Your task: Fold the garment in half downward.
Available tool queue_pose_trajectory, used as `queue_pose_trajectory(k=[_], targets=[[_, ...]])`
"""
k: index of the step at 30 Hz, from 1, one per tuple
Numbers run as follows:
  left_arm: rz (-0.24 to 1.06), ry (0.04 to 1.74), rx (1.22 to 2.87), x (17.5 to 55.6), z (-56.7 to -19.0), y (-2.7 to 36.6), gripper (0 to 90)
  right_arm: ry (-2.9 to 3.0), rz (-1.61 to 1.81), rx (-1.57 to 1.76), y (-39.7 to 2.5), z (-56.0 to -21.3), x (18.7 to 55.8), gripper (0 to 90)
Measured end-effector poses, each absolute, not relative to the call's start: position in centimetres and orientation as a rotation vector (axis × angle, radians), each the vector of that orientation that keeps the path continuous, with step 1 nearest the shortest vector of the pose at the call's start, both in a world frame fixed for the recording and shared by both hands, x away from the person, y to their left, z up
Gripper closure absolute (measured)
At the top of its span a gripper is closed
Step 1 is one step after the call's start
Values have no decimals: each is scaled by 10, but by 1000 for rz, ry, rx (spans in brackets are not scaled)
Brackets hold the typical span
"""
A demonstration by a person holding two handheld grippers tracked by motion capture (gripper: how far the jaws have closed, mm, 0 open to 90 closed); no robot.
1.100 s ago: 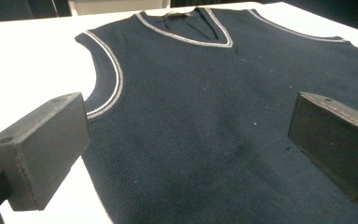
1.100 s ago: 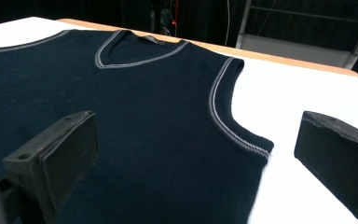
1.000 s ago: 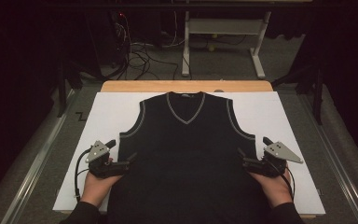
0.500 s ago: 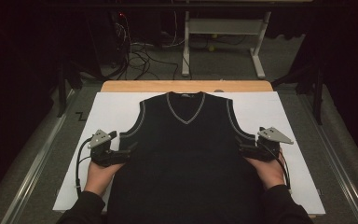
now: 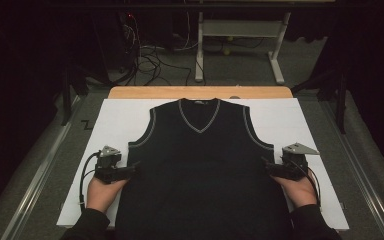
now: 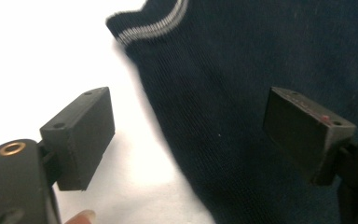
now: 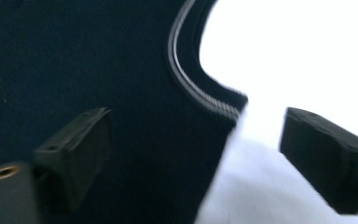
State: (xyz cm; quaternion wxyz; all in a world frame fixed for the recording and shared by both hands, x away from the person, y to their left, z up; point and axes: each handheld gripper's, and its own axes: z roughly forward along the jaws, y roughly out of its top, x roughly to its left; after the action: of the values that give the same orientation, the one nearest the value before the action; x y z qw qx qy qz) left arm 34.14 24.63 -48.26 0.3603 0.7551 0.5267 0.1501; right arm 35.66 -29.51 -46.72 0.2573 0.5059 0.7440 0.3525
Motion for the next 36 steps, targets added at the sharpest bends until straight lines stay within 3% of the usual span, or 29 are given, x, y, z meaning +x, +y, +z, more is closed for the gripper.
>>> queue_pose_trajectory(k=[11,12,15,19,20,22,24,27,36], targets=[[412,1300,2038,338,-483,238,384,2090,870,1426,-293,-472,356,334],[404,1285,2042,337,-483,236,469,2097,879,1427,-292,-472,355,394],[384,1263,2040,336,-483,235,588,2114,888,1413,-289,-471,354,492],[363,1256,2034,337,-484,235,668,2130,902,1397,-287,-471,354,599],[353,1250,2032,337,-484,235,709,2141,910,1396,-286,-471,354,664],[350,1245,2034,337,-484,236,720,2147,916,1392,-286,-471,354,702],[345,1236,2035,336,-484,235,762,2168,947,1394,-286,-471,354,808],[351,1229,2035,336,-484,235,787,2178,955,1373,-285,-471,354,853],[398,1193,1874,327,-464,251,800,2054,1086,1289,-293,-451,343,867]])
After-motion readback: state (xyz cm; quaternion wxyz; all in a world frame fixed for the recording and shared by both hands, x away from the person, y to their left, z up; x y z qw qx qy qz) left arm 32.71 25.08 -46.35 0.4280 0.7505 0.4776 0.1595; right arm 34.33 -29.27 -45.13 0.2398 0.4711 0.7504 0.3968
